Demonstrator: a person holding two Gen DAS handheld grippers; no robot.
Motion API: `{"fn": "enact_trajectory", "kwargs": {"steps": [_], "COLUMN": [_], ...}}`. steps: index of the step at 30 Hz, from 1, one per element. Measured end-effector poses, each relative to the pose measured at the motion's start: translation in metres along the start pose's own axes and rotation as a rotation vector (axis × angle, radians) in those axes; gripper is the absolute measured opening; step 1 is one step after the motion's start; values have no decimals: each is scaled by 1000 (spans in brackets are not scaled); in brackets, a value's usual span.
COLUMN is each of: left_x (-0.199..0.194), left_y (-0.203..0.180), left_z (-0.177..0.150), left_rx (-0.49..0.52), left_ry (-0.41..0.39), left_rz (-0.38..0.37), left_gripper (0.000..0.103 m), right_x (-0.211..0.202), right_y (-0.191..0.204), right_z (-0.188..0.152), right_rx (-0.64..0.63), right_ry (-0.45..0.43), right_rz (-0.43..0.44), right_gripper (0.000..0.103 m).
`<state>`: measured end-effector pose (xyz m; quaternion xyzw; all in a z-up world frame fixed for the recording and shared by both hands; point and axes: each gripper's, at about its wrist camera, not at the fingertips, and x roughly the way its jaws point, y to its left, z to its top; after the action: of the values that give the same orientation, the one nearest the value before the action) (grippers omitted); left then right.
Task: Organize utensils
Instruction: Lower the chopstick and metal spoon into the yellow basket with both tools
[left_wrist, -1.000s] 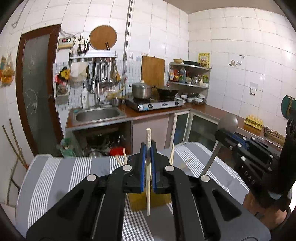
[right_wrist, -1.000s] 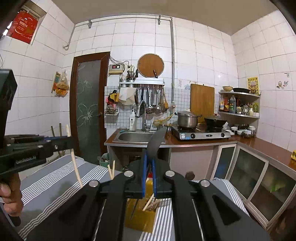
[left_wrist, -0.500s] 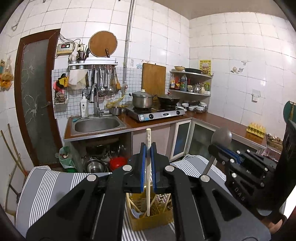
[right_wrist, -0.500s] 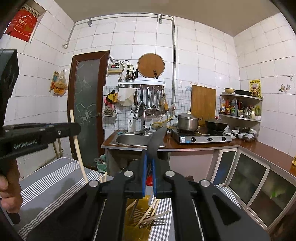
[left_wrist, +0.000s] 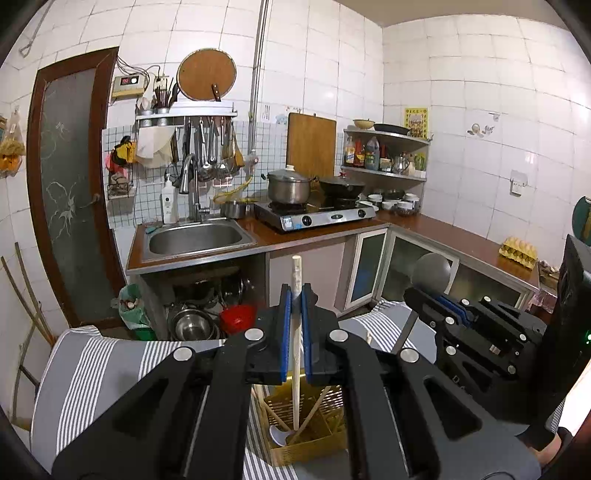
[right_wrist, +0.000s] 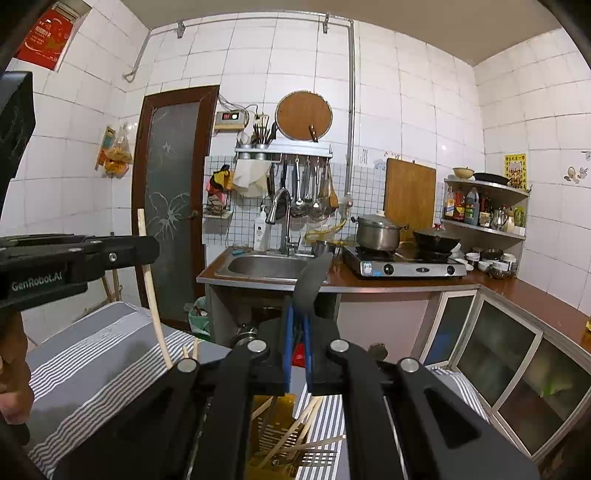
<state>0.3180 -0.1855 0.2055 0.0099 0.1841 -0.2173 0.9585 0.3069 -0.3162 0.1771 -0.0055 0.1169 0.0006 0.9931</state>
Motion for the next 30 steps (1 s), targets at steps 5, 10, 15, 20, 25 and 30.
{"fn": "enact_trajectory", "kwargs": {"steps": [5, 10, 15, 20, 25, 30], "left_x": [15, 31, 43, 53, 61, 66], "left_y": [6, 12, 17, 18, 18, 19], "left_z": [-4, -11, -19, -26, -34, -42], "left_rx": [-8, -18, -28, -30, -28, -21], "left_ry": [27, 59, 84, 101, 118, 130], "left_rz": [3, 13, 14, 12, 14, 18], "left_gripper": [4, 4, 4, 4, 4, 4], "right_x": [17, 31, 41, 49, 59, 63], "right_y": [0, 2, 3, 6, 8, 10], "right_z": [-8, -18, -28, -40, -52, -61], "right_rx": [2, 4, 14, 19, 23, 26], "right_ry": [35, 65, 88, 109, 138, 156], "right_rz": [1, 3, 6, 9, 9, 11], "right_gripper": [5, 5, 5, 5, 5, 5]}}
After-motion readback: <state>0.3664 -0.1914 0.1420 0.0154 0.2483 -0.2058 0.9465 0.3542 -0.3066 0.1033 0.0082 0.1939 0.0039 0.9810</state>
